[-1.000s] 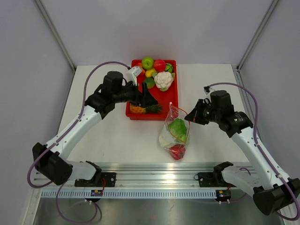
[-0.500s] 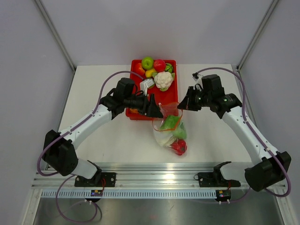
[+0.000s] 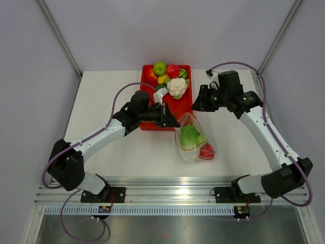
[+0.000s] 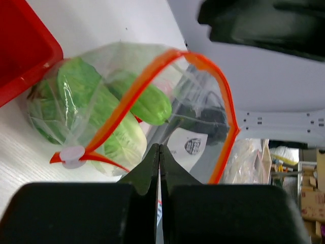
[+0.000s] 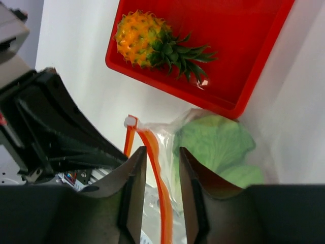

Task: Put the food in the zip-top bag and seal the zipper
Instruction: Adjust the zipper food storage bag at the center of the board.

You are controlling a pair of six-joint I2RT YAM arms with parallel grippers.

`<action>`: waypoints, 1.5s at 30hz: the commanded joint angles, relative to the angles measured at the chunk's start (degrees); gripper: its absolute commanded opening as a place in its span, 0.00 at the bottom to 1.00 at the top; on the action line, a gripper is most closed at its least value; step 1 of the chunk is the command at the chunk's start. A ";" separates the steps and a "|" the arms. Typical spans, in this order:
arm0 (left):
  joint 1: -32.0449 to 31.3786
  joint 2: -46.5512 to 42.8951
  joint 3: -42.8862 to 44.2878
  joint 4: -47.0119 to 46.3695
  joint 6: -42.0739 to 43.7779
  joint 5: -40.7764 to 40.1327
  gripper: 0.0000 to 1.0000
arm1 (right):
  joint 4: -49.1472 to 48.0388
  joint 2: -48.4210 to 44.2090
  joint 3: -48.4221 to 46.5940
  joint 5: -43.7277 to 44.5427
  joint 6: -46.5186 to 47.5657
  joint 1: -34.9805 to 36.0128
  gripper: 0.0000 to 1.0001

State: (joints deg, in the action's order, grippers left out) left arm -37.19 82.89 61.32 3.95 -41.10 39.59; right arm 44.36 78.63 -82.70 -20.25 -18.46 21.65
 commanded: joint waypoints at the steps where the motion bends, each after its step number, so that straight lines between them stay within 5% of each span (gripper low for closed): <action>1: 0.10 -2.91 -0.59 -7.55 -5.22 -5.66 0.00 | 3.97 -5.06 -1.07 2.93 2.02 0.32 0.40; 9: 0.10 -2.30 1.78 -4.83 -2.32 -4.88 0.00 | 8.11 -10.15 3.85 5.22 1.93 1.81 0.65; 18: 0.10 -0.80 4.60 -2.80 -0.82 -4.35 0.00 | 14.88 -7.80 0.60 17.78 0.88 12.71 0.71; 20: 0.10 -0.71 5.12 -2.37 -0.65 -4.09 0.00 | 14.62 -6.48 1.83 19.54 0.36 13.24 0.57; 22: 0.19 -1.32 6.35 -1.58 0.93 -3.74 0.00 | 14.18 -4.89 3.76 22.53 -1.05 13.42 0.22; 24: 0.45 -2.29 7.75 0.52 4.96 -4.35 0.00 | 11.37 -5.50 5.95 24.11 -1.40 13.51 0.05; 25: 0.71 -3.43 8.37 2.02 6.81 -5.65 0.10 | 10.41 -5.77 6.40 25.25 -1.41 13.51 0.00; 27: 2.64 -4.93 9.69 5.89 13.83 -6.80 0.40 | 8.12 -6.73 6.76 25.00 -0.45 13.42 0.00; 28: 3.34 -5.72 9.61 6.77 16.55 -7.16 0.67 | 7.33 -7.08 6.67 23.00 0.17 13.33 0.00; 30: 5.19 -8.09 9.00 8.88 27.00 -6.29 0.78 | 5.66 -7.26 6.67 20.53 2.53 12.81 0.00; 38: 5.99 -16.17 -10.06 3.65 58.99 -6.11 0.81 | 3.28 -8.14 8.16 7.08 8.26 5.43 0.00; 45: 6.60 -14.88 -16.85 -9.13 65.88 -1.10 0.79 | 4.24 -7.97 7.90 1.71 10.72 4.28 0.00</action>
State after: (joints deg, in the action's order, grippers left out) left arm -30.98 66.65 42.85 5.91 17.02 35.05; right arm 50.43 71.75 -74.59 -14.20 -10.39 26.11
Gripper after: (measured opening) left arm 0.803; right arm 0.011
